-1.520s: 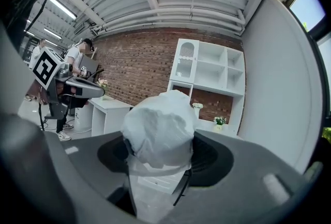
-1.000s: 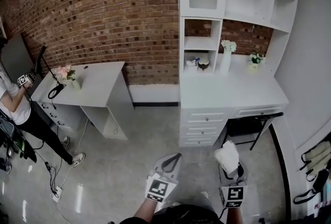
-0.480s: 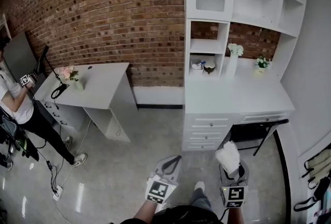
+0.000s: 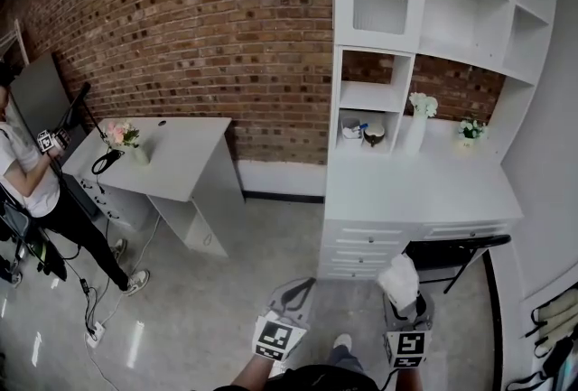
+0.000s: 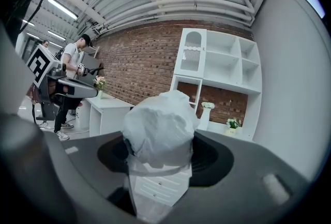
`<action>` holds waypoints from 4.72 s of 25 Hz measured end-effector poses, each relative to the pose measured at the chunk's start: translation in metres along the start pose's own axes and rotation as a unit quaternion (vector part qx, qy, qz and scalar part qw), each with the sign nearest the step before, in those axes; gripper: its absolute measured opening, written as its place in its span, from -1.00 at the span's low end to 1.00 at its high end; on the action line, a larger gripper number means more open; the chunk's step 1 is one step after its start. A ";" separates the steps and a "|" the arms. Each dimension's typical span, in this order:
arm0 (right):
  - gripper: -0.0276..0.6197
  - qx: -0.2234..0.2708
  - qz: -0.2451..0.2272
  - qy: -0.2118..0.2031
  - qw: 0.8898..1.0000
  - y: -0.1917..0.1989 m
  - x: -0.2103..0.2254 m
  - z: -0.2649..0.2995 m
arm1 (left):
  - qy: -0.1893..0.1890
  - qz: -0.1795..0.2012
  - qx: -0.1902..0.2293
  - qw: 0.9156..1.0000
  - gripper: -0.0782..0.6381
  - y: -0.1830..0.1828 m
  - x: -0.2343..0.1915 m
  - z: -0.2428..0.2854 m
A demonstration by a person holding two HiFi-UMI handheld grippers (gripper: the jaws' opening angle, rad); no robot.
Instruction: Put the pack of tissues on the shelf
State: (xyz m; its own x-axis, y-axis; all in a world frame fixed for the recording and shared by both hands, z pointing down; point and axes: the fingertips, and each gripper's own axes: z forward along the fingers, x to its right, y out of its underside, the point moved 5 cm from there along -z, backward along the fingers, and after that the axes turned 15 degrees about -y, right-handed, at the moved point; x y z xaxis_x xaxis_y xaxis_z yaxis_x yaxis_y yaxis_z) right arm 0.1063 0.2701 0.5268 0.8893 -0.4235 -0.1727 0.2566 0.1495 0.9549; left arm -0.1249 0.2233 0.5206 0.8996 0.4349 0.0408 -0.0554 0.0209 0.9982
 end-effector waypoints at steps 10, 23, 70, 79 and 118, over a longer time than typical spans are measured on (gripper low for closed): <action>-0.09 -0.014 -0.008 -0.034 0.999 0.004 0.054 0.042 | -0.015 -0.001 -0.003 1.000 -0.75 -0.010 0.013 0.062; -0.09 0.016 -0.028 -0.046 0.998 -0.011 0.150 0.069 | -0.030 -0.001 0.007 1.000 -0.75 -0.016 0.057 0.147; -0.09 -0.005 -0.015 -0.059 0.998 -0.006 0.222 0.193 | -0.048 -0.004 -0.014 0.999 -0.75 -0.001 0.010 0.283; -0.09 -0.004 0.002 -0.057 0.998 -0.022 0.230 0.250 | -0.039 -0.006 -0.027 0.999 -0.75 0.005 -0.035 0.322; -0.09 0.064 0.024 -0.047 0.997 -0.121 0.282 0.442 | -0.004 0.003 -0.028 1.000 -0.75 -0.010 -0.118 0.456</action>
State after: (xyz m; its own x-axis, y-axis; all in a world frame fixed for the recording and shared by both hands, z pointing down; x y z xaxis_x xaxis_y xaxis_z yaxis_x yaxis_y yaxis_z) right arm 0.1585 -0.2627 0.4690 0.8586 -0.5012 -0.1075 0.1581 0.0593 0.9856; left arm -0.0334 -0.2389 0.5256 0.9023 0.4285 0.0477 -0.0853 0.0690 0.9940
